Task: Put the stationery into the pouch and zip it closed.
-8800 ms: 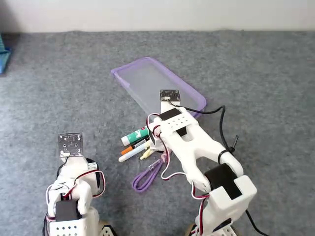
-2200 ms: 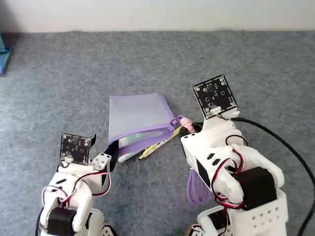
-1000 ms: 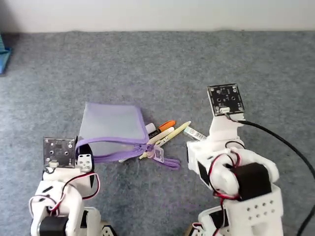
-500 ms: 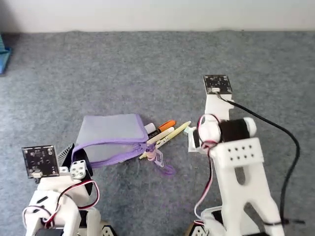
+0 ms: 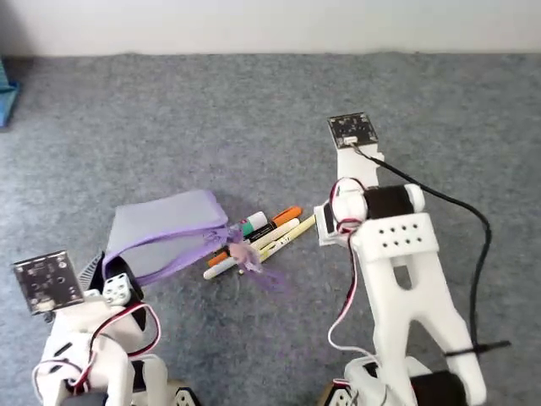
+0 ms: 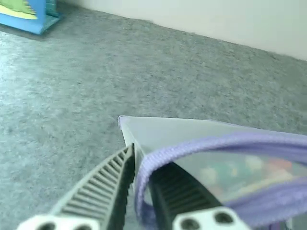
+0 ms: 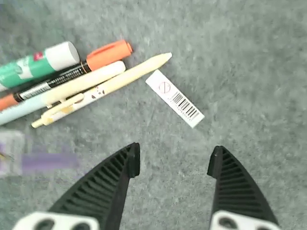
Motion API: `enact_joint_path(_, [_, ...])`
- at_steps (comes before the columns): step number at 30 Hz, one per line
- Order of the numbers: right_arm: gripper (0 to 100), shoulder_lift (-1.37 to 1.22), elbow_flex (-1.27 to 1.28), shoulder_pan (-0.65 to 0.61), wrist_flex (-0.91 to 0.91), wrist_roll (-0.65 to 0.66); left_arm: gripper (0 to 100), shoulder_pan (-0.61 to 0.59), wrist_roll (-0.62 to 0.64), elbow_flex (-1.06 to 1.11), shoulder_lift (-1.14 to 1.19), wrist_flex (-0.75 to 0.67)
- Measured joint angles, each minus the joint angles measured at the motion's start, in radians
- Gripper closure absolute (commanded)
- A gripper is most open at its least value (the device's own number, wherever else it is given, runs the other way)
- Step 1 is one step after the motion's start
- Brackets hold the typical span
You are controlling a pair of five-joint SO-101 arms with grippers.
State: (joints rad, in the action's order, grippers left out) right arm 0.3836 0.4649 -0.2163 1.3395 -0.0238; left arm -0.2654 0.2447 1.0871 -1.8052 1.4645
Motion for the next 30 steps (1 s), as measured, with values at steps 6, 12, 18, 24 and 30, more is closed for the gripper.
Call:
enact_joint_path(6, [76.0,-0.054,0.0,0.002,-0.002,0.003,99,-0.006,0.003,-0.12,0.002,0.0])
enact_joint_path(12, [76.0,-0.06,0.0,0.0,-0.002,0.003,99,-0.006,0.023,-0.376,0.259,0.091])
enact_joint_path(18, [76.0,-0.06,0.0,0.002,-0.006,0.005,99,-0.012,0.08,-0.577,0.632,0.213])
enact_joint_path(24, [76.0,-0.069,0.0,0.018,-0.035,0.018,99,-0.014,0.087,-0.611,0.778,0.215])
enact_joint_path(30, [76.0,-0.167,0.0,0.074,-0.038,0.091,99,-0.014,0.087,-0.595,0.786,0.189])
